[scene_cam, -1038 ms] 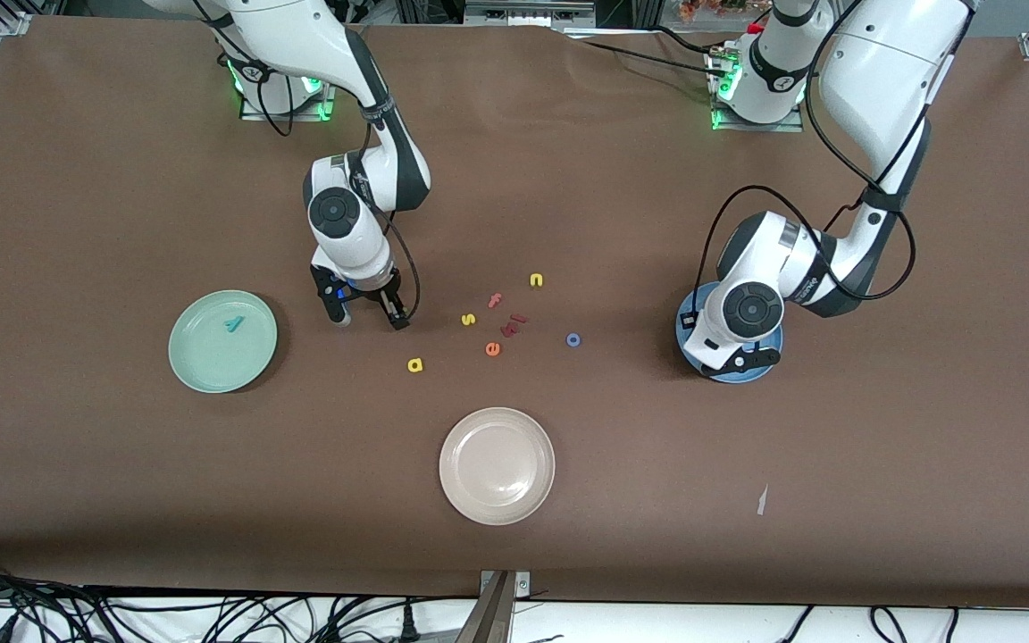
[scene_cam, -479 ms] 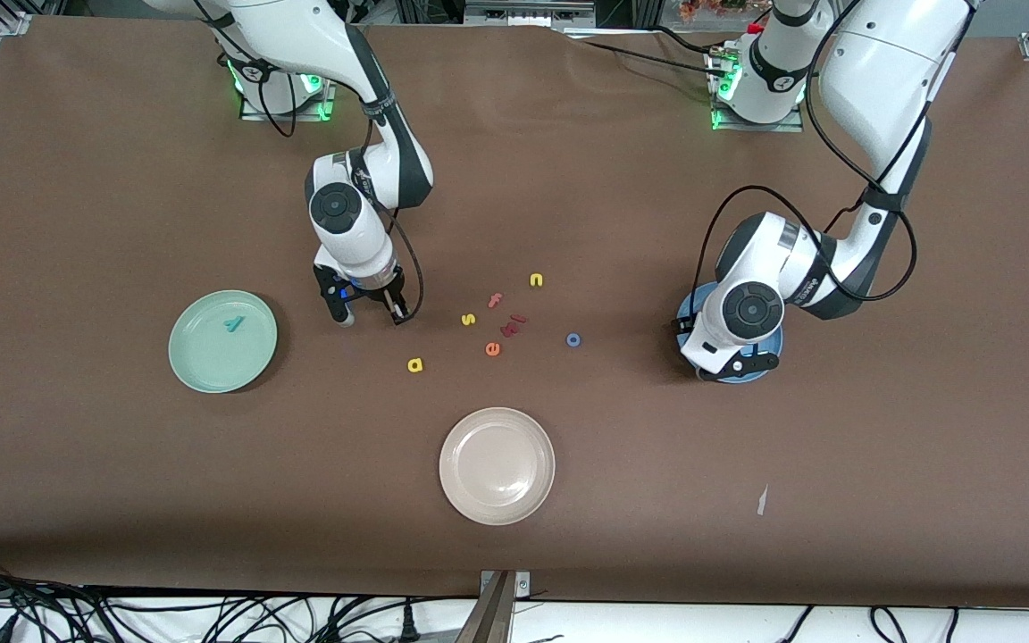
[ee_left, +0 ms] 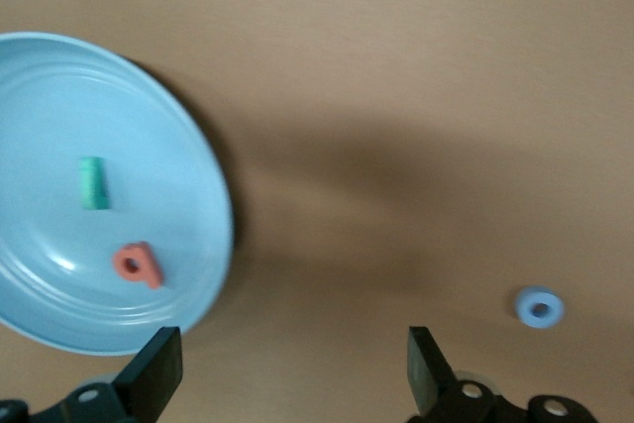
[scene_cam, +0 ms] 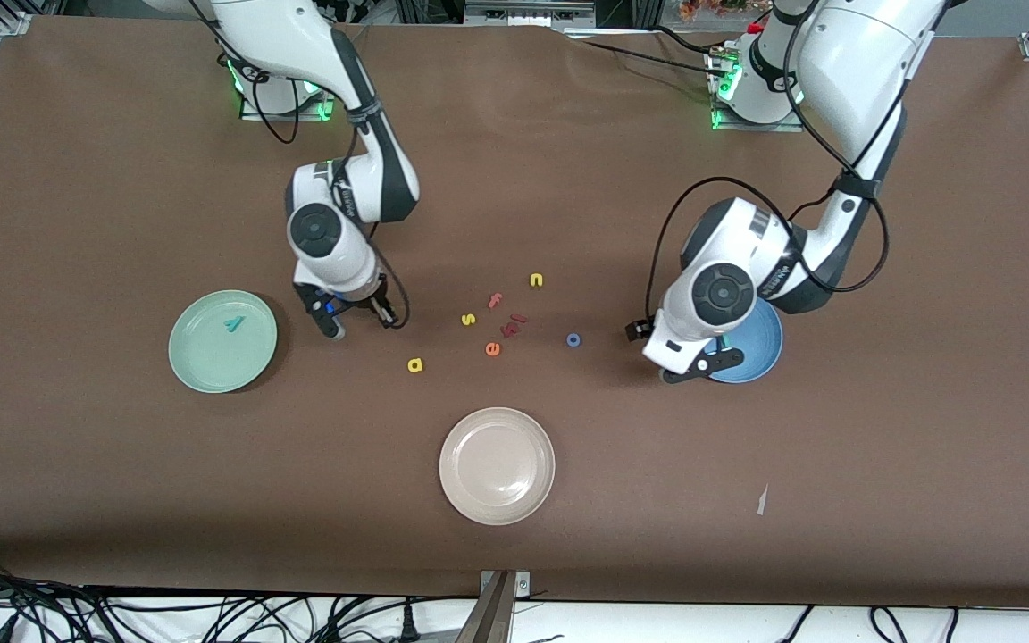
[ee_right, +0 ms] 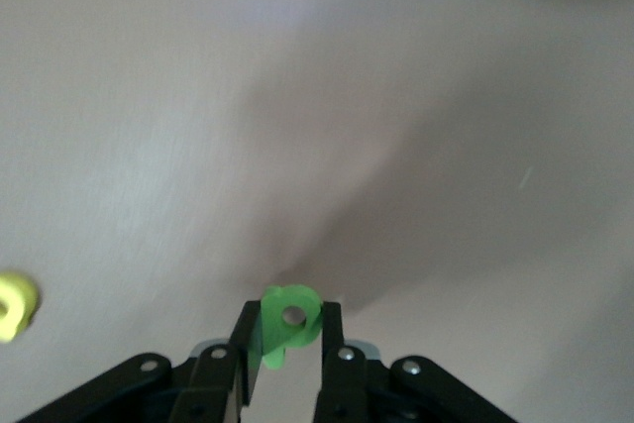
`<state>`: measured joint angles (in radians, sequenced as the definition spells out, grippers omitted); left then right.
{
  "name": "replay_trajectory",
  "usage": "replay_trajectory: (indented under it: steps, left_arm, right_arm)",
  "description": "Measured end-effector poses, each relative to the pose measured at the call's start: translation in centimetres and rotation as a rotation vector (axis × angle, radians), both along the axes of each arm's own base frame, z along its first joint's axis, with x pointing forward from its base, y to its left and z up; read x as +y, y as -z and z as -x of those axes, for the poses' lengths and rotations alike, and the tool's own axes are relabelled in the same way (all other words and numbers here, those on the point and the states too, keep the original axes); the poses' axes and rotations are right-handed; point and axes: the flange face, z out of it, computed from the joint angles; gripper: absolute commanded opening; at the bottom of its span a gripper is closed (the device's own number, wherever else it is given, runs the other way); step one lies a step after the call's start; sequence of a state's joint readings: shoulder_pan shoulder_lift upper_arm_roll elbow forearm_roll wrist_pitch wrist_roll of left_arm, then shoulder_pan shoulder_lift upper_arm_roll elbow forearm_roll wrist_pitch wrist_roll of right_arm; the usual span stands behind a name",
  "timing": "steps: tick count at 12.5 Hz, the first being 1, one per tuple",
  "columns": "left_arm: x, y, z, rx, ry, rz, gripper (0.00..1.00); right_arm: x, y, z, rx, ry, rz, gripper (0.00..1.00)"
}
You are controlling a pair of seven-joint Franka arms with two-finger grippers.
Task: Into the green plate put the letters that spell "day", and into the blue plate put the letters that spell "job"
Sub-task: 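Open the right gripper over the green plate while the left gripper reaches o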
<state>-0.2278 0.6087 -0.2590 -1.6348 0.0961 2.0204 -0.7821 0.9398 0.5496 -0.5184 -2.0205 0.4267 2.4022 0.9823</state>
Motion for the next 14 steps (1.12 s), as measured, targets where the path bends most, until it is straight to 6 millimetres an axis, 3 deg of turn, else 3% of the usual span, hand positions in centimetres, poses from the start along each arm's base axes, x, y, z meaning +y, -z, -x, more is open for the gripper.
replay_trajectory:
  steps: [4,7,9,10,11,12,14]
  left_arm:
    - [-6.5,2.0,1.1,-0.018,0.064,0.029,1.0]
    - [-8.7,4.1,1.1,-0.064,0.035,0.064,1.0]
    - [-10.5,5.9,2.1,-0.07,0.046,0.077,0.94]
    - [-11.3,6.5,2.4,-0.083,0.05,0.089,0.83]
    - [-11.8,7.0,2.6,-0.087,0.053,0.095,0.77]
    - [-12.1,7.3,2.8,-0.087,0.054,0.097,0.7]
    - [-12.0,7.3,2.7,-0.089,0.052,0.096,0.67]
  right_arm:
    - [-8.2,-2.1,-2.1,0.081,-0.232,0.008,0.0]
    - [-15.1,-4.6,-3.3,0.11,-0.401,-0.007,0.0]
    - [-18.0,-5.0,-3.5,0.116,-0.503,-0.016,0.0]
    - [-18.9,-4.7,-3.4,0.124,-0.554,-0.021,0.16]
    - [-19.6,-4.3,-3.3,0.134,-0.595,-0.025,0.76]
    - [-20.4,-4.0,-3.3,0.141,-0.624,-0.027,1.0]
    - [-21.9,-4.0,-3.6,0.14,-0.636,-0.031,1.0]
